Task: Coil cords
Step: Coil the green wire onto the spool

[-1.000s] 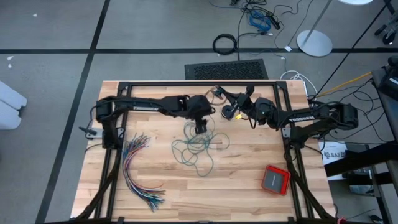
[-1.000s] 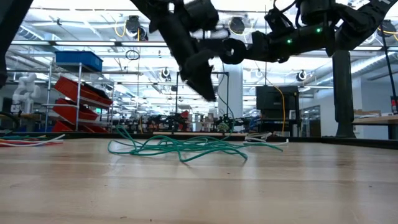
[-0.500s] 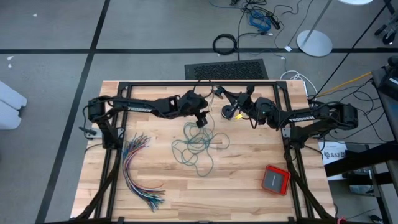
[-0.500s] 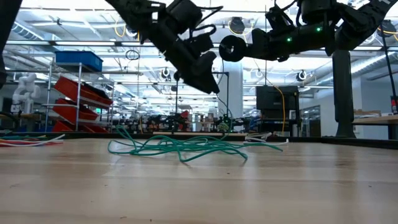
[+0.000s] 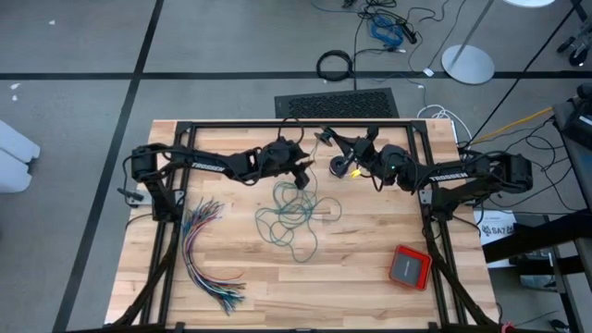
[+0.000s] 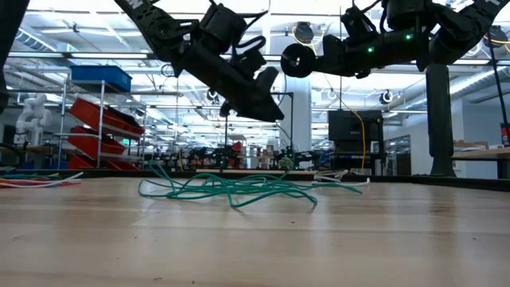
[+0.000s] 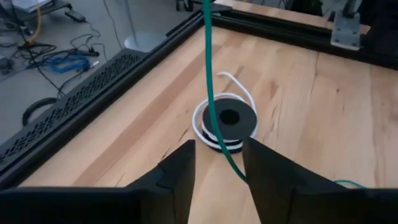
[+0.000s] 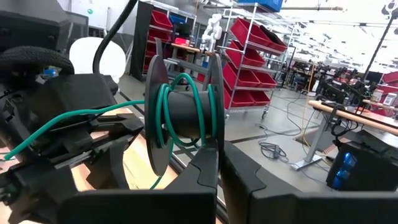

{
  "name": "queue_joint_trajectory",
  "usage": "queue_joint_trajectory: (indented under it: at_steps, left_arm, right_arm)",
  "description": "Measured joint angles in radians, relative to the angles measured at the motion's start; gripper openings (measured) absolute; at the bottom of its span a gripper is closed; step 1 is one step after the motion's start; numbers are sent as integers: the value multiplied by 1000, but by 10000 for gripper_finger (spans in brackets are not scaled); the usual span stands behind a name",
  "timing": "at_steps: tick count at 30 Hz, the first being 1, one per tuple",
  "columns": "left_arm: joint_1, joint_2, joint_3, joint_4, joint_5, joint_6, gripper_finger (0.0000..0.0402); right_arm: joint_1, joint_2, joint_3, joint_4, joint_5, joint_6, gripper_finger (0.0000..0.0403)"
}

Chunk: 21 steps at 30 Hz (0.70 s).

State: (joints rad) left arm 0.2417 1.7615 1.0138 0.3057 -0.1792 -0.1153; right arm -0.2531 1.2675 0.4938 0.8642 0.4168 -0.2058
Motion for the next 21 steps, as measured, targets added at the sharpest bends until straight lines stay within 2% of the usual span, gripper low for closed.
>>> queue_joint_trajectory:
  at_steps: [4, 15, 19, 21]
  left_arm:
    - [-2, 0, -9, 9, -33, -1, 131]
    - [-20, 48, -8, -6, -30, -3, 130]
    - [-54, 49, -8, -13, -29, 84, 130]
    - [-69, 48, -8, -37, -68, 126, 130]
  right_arm:
    - [0, 0, 0, 0, 0, 0, 0]
    - [0, 0, 0, -3, 0, -1, 0]
    - [0, 0, 0, -14, 0, -3, 0]
    - [0, 0, 0, -17, 0, -8, 0]
